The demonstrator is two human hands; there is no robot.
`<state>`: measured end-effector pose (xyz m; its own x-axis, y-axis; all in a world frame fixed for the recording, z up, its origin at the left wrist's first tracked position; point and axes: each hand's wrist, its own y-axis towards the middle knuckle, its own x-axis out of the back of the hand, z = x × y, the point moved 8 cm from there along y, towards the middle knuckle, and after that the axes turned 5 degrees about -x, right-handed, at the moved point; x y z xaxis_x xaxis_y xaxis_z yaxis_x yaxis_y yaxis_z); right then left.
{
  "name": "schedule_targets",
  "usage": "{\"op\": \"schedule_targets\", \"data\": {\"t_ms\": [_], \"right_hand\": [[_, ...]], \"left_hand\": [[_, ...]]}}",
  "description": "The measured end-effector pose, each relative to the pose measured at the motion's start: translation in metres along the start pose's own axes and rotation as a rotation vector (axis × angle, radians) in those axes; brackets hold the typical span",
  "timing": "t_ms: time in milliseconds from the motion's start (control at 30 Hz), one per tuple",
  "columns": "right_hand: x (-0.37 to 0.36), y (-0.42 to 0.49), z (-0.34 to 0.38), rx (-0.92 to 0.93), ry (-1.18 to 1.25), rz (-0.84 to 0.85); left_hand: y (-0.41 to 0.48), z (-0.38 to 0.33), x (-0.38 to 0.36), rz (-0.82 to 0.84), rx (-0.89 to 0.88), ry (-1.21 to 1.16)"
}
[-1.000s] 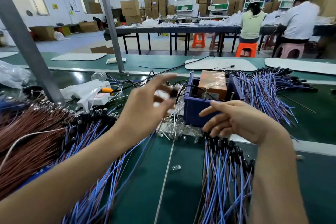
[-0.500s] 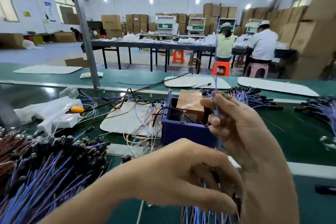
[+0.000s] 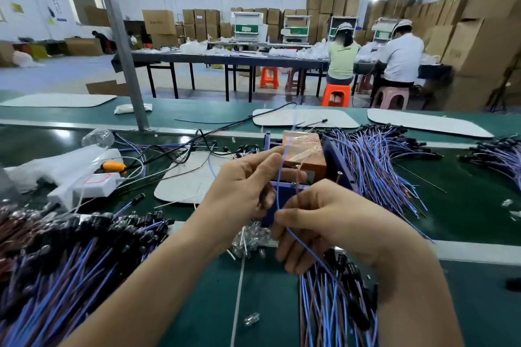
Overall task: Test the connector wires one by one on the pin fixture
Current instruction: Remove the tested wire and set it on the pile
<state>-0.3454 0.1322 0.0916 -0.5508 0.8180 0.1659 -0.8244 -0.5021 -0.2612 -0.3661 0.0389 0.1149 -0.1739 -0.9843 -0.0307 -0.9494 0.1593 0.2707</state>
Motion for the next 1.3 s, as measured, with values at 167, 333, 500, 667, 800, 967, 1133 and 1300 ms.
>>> {"op": "schedule_targets", "data": {"t_ms": [167,333,500,667,800,967,1133,1300], "right_hand": [[-0.008,0.013,-0.005,-0.025,-0.059,0.029],[0.006,0.015,0.002,0.079,-0.033,-0.090],[0.041,0.010,0.017,0.264,0.420,-0.355],[0.060,-0.005,0.018,0.382,0.647,-0.509],[0.064,-0.007,0.018,0.417,0.657,-0.568],[0.057,-0.001,0.015,0.302,0.409,-0.507],[0.055,0.003,0.010,0.192,0.196,-0.508],[0.048,0.003,0.009,0.133,0.046,-0.448]], "left_hand": [[0.001,-0.001,-0.002,0.065,-0.025,-0.004],[0.002,-0.006,0.004,0.036,-0.141,0.036],[-0.004,-0.004,-0.014,0.156,-0.148,0.056],[-0.012,0.012,-0.034,0.390,-0.030,0.174],[-0.024,0.027,-0.047,0.629,0.096,0.319],[-0.022,0.032,-0.044,0.571,0.131,0.355],[-0.003,0.025,-0.018,0.120,0.024,0.232],[-0.001,0.014,-0.010,0.001,-0.104,-0.011]]}}
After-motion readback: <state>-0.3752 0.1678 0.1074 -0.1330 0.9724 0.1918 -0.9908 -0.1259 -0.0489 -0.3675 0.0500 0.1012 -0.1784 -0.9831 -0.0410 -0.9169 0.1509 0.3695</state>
